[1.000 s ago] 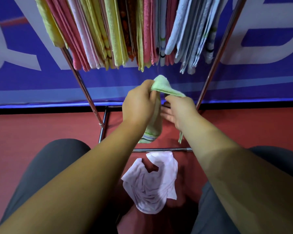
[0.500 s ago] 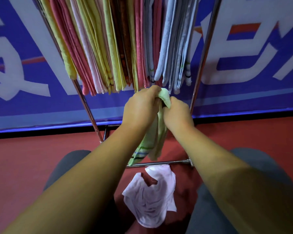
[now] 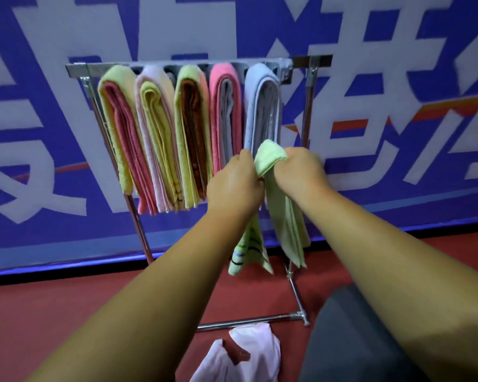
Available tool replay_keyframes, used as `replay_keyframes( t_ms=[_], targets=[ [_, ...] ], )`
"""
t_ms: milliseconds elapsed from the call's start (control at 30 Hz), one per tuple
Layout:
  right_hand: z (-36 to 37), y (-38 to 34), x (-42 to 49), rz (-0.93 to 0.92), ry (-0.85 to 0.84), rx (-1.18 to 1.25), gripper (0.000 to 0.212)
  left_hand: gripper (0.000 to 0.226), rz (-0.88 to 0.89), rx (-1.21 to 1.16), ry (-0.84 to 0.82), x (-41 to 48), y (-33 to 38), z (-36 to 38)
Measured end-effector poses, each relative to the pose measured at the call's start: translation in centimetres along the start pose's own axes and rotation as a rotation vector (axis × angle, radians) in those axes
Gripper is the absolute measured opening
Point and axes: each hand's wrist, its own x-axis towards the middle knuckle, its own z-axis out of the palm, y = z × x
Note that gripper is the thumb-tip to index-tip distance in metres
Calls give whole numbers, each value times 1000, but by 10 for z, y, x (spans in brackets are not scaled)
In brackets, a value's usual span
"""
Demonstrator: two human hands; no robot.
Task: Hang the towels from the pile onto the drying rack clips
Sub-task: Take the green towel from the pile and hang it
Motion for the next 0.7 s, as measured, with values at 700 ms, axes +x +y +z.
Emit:
replay_keyframes(
  t_ms=[700],
  targets=[
    [-128, 5, 125, -19, 223, -142, 18, 10, -39, -78, -78, 158, 134, -28]
  ],
)
